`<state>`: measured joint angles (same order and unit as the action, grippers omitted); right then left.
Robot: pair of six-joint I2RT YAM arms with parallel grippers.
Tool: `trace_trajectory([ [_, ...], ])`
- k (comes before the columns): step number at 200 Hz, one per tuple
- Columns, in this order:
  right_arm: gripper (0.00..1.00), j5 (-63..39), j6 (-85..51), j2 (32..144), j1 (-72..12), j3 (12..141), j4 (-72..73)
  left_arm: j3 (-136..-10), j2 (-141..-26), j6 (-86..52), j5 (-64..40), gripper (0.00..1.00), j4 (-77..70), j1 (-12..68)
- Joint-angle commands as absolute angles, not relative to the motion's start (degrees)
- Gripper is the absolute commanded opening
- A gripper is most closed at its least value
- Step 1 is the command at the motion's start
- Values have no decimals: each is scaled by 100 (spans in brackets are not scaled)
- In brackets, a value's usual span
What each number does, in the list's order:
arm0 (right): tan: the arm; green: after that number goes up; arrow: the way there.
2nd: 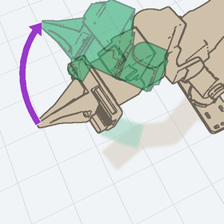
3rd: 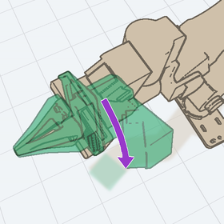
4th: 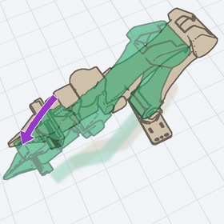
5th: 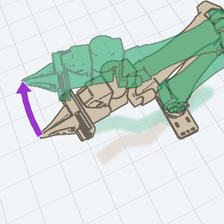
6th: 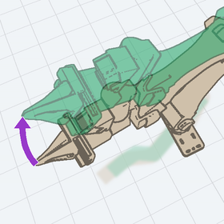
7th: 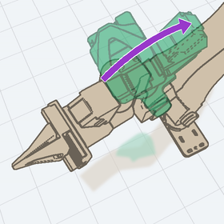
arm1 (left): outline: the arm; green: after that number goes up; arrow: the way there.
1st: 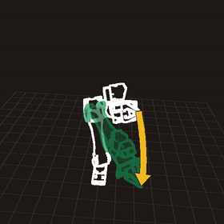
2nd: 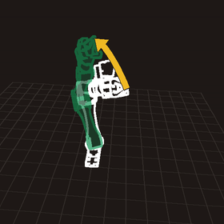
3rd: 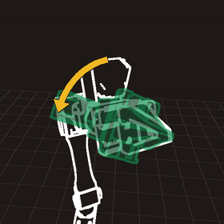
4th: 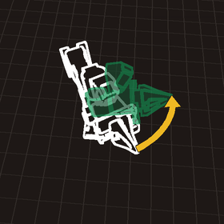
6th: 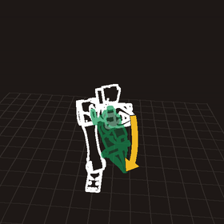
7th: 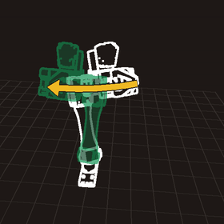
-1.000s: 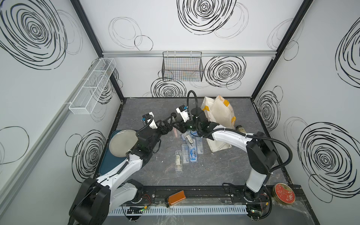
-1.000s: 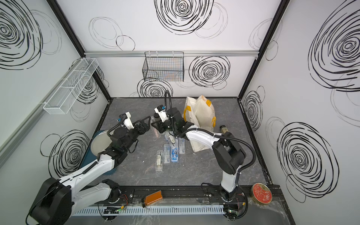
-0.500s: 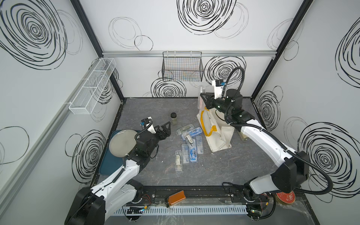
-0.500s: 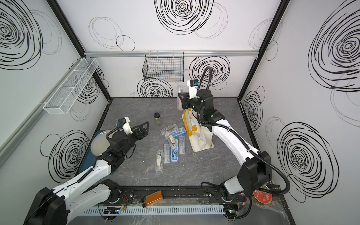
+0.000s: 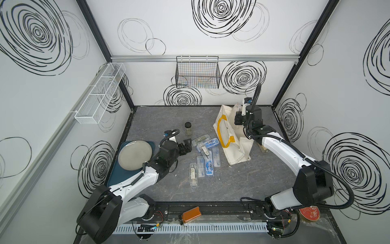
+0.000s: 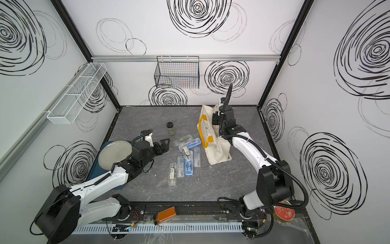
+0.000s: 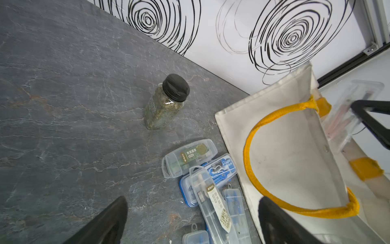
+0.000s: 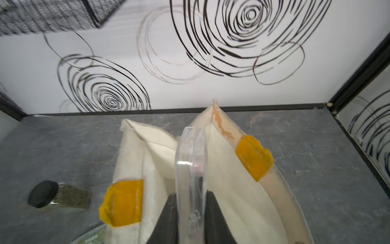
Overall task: Put the compass set into the canvas bag
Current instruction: Place the compass set in the canvas bag, then pick up the compass set at the center of the board.
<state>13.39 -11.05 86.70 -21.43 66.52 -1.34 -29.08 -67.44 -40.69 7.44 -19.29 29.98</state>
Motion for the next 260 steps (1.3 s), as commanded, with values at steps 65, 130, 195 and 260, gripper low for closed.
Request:
trace_trajectory([
  [65,18,1947,-975,9639,-2119,7198,-860,-3941,-7808,-4312,1525,99,-1082,3759],
  [130,30,1349,-964,9532,-2092,7351,-1107,-5163,-8543,-4315,2183,99,282,4229],
  [195,52,397,-741,8848,-2114,7424,-822,-5350,-8792,-4361,2215,99,316,4351],
  [260,58,-782,29,8071,-2788,6969,-588,-5337,-8965,-4446,2163,99,196,4360],
])
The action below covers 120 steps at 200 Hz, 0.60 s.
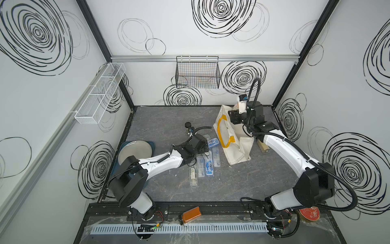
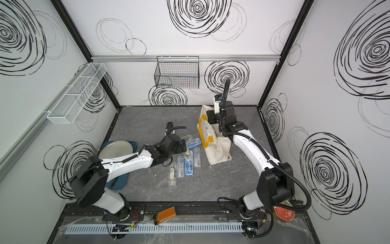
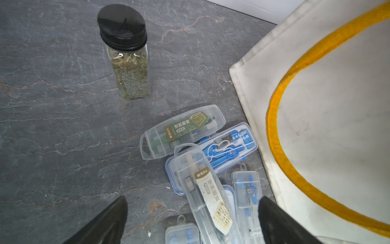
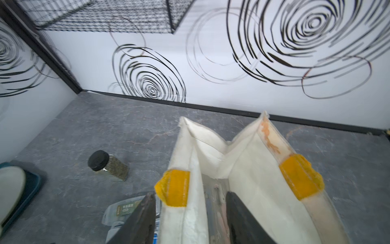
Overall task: Put the compass set into the canvas bag
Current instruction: Pick up the compass set at the center of the board.
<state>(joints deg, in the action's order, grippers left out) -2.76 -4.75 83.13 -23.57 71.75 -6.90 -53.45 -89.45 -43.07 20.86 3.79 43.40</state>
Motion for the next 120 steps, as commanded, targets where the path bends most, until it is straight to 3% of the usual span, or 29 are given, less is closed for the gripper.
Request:
trace_trajectory([
  [1,59,-782,45,8061,-2813,6965,-588,-5327,-8965,-4451,2162,99,190,4360],
  [55,63,-874,4,7720,-3744,6368,-358,-5223,-9047,-4456,2114,99,130,4365],
  [120,65,404,-280,7070,-3875,5934,-597,-5723,-9545,-4496,2323,99,1010,4545],
])
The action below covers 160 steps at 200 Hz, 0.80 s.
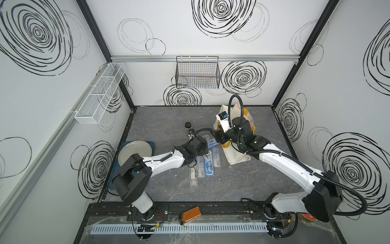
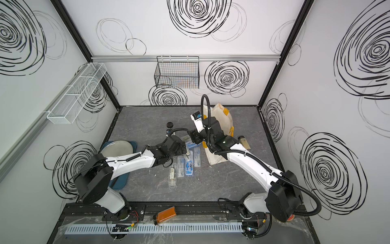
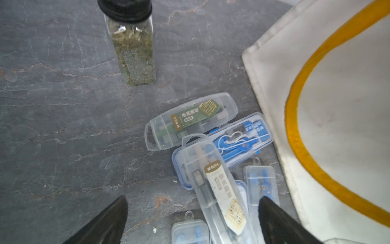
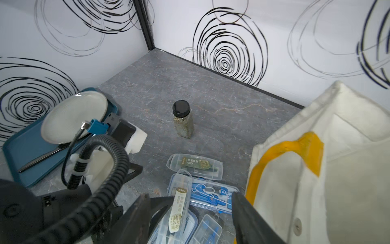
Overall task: Put the compass set into the canvas bag
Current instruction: Pick up the compass set at the center of the board.
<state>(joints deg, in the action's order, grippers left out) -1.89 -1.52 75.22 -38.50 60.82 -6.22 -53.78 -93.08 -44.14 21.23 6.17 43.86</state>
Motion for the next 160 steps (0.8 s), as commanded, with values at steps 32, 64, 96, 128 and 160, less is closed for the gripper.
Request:
trace_trajectory([
  [32,67,456,-331,6731,-3869,5581,-311,-6328,-10116,-4495,2413,100,1621,4726],
  [64,67,484,-343,6636,-3865,5398,-216,-6710,-10605,-4527,2177,96,1762,4780],
  [96,67,482,-341,6644,-3867,5357,-179,-7020,-10999,-4526,2016,90,1822,4774],
  [128,68,391,-349,6596,-3867,5218,36,-7188,-11268,-4535,1900,82,1848,4780],
  [160,68,388,-357,6574,-3867,5128,141,-7148,-11303,-4566,1816,71,1693,4770],
])
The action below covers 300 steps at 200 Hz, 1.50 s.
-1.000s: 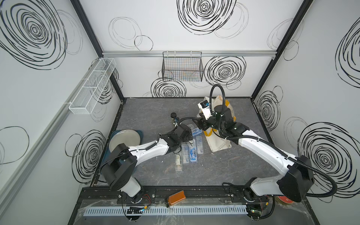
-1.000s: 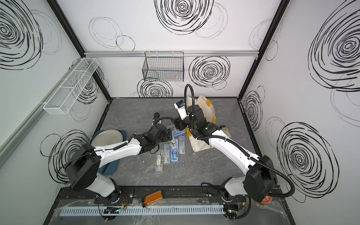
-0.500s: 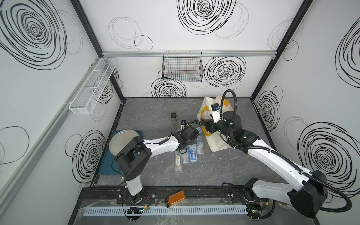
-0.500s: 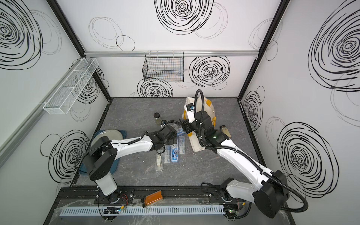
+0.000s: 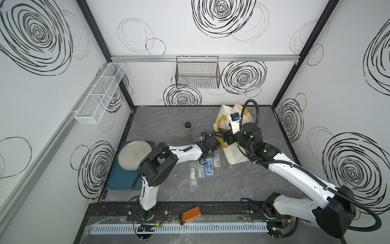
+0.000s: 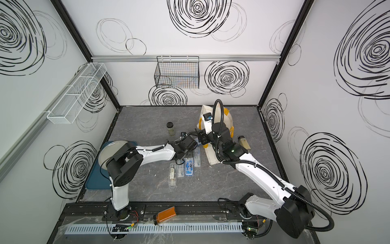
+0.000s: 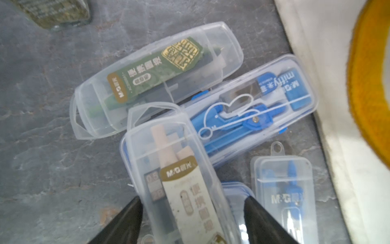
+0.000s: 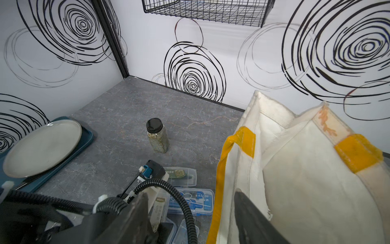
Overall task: Put the compass set into the canvas bag
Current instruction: Pick up the compass set at the center of the board.
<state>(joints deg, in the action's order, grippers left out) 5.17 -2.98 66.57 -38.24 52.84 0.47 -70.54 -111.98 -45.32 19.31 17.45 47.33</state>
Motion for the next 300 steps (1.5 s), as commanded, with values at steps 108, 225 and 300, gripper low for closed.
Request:
trace_trajectory([
  [108,70,226,-442,6856,-3858,5406,149,-5922,-10172,-4474,2153,50,520,4638],
  [225,67,-691,-1253,8397,-3832,6866,-68,-2598,-7575,-3783,1055,48,-4922,4105],
  [300,57,-2169,-2008,9464,-3931,7532,250,-2613,-7966,-3743,653,47,-6094,4088],
])
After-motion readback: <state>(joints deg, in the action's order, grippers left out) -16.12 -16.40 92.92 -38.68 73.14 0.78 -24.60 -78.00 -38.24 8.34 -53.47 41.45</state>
